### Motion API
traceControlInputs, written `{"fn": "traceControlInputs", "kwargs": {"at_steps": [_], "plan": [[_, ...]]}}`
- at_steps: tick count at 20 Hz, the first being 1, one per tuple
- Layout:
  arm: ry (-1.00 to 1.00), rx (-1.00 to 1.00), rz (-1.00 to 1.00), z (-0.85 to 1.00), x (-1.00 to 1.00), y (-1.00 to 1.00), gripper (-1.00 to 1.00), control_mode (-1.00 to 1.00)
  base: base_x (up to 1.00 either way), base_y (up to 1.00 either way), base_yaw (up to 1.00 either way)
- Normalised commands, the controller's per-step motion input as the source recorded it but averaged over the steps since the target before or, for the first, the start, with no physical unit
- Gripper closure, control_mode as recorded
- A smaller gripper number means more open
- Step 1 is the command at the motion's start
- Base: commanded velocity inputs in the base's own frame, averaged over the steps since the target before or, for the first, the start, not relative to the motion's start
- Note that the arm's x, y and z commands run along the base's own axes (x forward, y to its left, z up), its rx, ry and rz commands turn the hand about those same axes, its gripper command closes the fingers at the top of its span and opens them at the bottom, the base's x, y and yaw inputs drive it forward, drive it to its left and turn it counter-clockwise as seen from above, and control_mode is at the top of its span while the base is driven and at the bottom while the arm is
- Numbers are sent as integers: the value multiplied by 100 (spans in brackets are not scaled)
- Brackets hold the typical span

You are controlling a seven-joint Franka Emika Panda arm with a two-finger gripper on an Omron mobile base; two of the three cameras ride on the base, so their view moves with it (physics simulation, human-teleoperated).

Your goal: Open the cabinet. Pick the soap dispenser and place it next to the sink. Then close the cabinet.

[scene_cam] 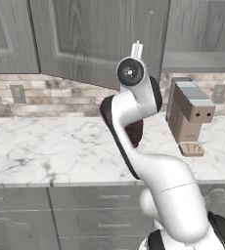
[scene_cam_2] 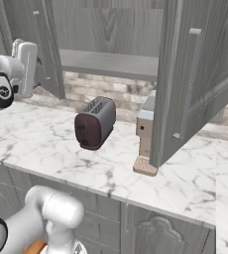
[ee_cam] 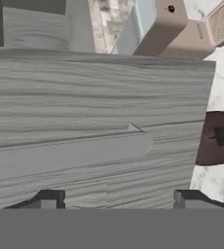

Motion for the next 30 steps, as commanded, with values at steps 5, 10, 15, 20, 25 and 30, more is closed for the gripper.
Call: {"fn": "traceControlInputs", "kwargs": {"at_steps": [5,10,15,20,25,30], "plan": [[1,12,9,-8,81,-32,-100,-100,0,0,0],[1,12,25,-11,76,-30,-100,-100,0,0,0],[0,11,40,-14,58,-21,-100,-100,0,0,0],[0,9,44,-11,46,-15,-100,-100,0,0,0],[-1,3,43,-5,39,-5,-100,-100,0,0,0],[0,0,33,-1,42,0,-100,-100,0,0,0]]}}
